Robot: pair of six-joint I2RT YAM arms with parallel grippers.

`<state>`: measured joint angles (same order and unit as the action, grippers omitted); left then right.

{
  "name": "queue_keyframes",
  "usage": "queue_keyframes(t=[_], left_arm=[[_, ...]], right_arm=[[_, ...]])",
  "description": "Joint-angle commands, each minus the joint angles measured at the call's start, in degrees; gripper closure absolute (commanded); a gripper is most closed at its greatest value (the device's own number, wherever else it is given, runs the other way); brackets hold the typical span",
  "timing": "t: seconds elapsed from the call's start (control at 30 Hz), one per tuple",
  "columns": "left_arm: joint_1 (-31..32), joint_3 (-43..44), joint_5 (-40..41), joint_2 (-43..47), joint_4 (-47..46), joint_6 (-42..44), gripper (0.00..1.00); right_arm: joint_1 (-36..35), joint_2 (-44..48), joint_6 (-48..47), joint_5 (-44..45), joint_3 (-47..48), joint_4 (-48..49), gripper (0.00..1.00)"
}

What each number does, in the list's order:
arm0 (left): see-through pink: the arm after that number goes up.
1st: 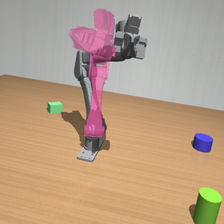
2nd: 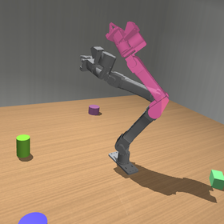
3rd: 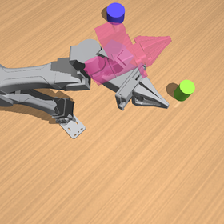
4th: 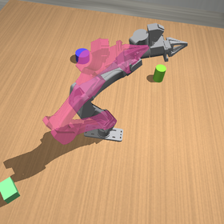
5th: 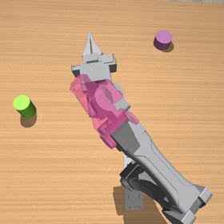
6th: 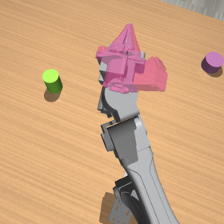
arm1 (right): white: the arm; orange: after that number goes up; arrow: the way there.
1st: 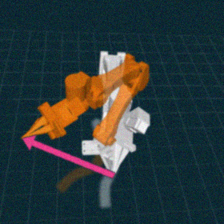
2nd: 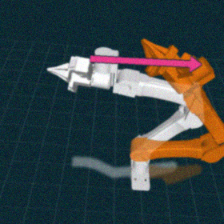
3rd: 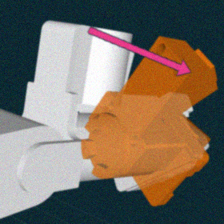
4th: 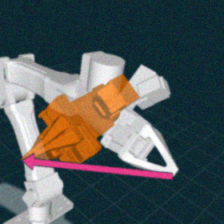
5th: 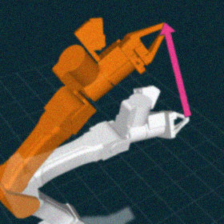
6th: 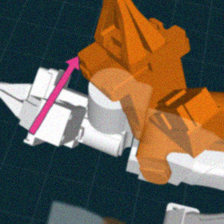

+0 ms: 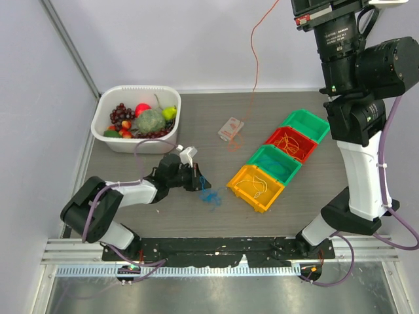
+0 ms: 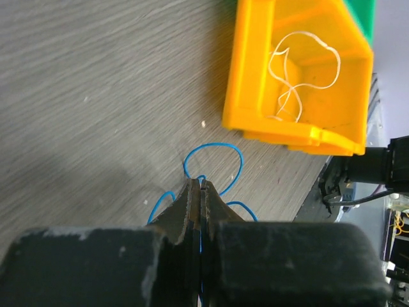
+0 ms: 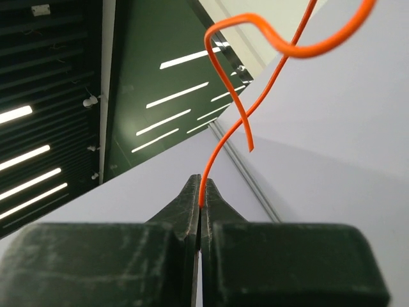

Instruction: Untangle the cables

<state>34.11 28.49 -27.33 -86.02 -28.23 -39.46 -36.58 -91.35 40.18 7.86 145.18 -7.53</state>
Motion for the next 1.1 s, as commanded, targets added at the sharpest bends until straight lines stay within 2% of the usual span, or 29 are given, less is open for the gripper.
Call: queue_keyframes(t=[0.0,0.13,0.3,0.33,0.53,0.63,0.8,1.07], left_arm=[[-0.01,1.82,4.21,7.08,15.54,6.32,0.98],[-0.09,5.43,5.80,12.35,25.84,9.40,0.93],[-0.01,5.26,6.41,17.72,30.86,9.67,0.89],[-0.01,5.17,6.50,18.42,31.65,9.75,0.87],[-0.09,6.13,7.73,22.38,36.74,9.93,0.54],[-0.09,7.63,8.35,23.96,39.47,10.28,0.45],[-0.01,10.62,9.22,26.86,44.04,11.95,0.39],[-0.01,12.82,10.28,30.47,47.83,13.01,0.35]], right_arm=[[0.02,2.75,-3.97,1.37,-3.50,1.73,0.99],[0.02,3.81,-6.34,2.43,-5.26,-1.78,0.99],[0.01,5.74,-9.24,3.74,-7.28,-3.72,0.99],[-0.07,5.83,-9.86,4.01,-7.55,-4.07,0.99],[0.19,6.98,-10.56,4.71,-9.48,-5.04,0.99],[0.10,7.15,-11.09,4.97,-10.53,-5.48,0.99],[0.28,6.63,-11.44,5.24,-11.33,-6.01,0.99],[0.81,5.75,-11.53,4.89,-11.59,-6.27,0.99]])
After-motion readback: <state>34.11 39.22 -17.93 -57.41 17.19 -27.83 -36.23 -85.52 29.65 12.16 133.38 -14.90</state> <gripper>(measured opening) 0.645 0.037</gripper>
